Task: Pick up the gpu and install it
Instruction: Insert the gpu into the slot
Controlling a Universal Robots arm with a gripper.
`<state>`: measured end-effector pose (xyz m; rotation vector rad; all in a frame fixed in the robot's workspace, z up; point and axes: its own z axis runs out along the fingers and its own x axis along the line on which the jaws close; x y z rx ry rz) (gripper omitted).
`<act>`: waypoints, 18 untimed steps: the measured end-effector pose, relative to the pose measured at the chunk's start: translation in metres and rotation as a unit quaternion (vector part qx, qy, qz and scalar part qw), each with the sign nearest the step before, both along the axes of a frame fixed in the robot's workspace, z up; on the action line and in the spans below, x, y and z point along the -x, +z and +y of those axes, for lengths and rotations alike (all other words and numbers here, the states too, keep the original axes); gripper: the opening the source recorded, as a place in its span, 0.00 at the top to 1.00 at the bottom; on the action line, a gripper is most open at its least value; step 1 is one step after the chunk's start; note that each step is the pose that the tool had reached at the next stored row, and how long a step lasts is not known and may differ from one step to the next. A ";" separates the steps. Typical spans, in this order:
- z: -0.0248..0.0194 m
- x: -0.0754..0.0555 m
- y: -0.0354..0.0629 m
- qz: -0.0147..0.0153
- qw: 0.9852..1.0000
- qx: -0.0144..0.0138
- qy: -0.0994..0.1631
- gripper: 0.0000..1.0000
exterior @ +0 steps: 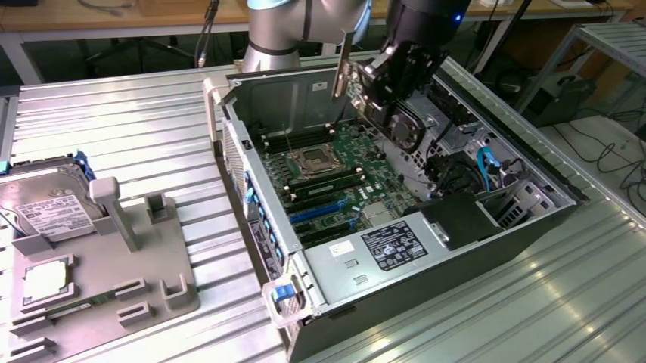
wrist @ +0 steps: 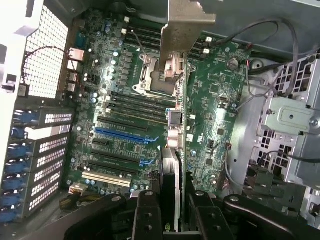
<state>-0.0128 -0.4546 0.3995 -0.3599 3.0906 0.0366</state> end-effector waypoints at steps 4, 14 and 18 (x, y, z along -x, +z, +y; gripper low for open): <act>0.0000 0.000 0.0000 0.000 1.000 0.000 0.020 0.73; 0.0000 0.000 0.0000 0.000 0.998 0.000 0.068 0.73; -0.0002 0.000 0.0000 0.000 0.996 0.000 0.086 0.73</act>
